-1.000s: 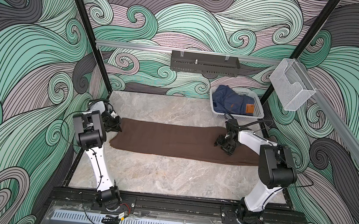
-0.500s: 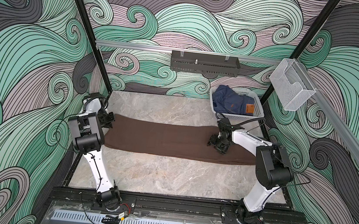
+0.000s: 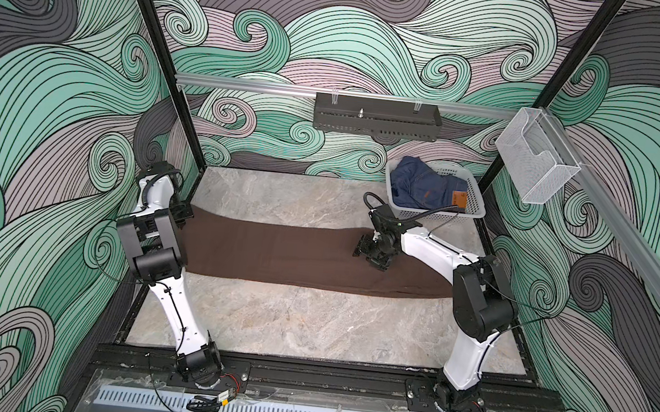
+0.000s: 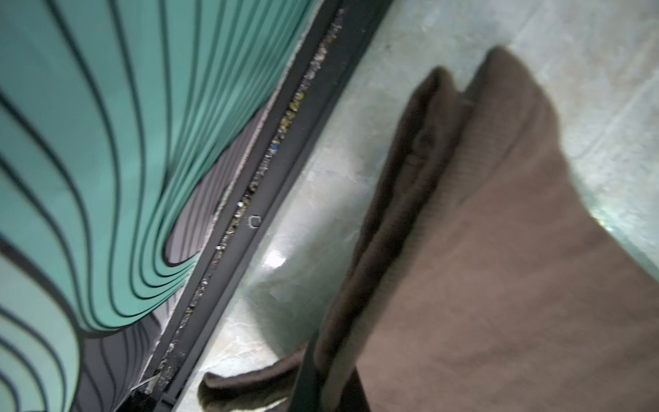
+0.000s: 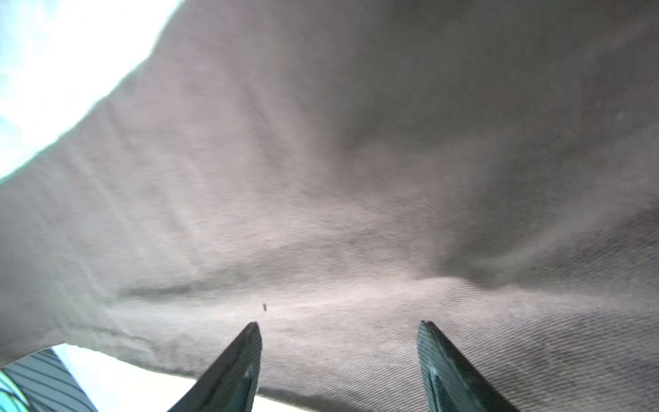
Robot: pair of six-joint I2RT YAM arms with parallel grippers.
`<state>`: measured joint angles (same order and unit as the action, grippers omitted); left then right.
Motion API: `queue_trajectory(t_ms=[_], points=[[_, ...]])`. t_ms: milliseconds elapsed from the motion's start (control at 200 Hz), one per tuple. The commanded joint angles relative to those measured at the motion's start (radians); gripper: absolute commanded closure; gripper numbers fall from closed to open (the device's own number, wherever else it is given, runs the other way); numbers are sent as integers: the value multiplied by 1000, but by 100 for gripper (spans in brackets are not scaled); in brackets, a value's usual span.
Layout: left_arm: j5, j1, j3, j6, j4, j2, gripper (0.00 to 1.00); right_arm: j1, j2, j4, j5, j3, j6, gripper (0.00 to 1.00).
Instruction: Fold and stack the trousers
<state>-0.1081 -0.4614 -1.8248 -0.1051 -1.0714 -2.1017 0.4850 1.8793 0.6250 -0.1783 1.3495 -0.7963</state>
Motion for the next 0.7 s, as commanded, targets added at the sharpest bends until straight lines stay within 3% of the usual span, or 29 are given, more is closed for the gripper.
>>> queue_trajectory(t_ms=[0, 385, 695], points=[[99, 18, -30, 19, -37, 14, 100, -7, -60, 66, 55, 14, 5, 29], [206, 105, 35, 2, -59, 72, 100, -29, -189, 73, 111, -63, 53, 29], [443, 204, 56, -87, -122, 158, 100, -88, -301, 35, 106, -188, 72, 29]])
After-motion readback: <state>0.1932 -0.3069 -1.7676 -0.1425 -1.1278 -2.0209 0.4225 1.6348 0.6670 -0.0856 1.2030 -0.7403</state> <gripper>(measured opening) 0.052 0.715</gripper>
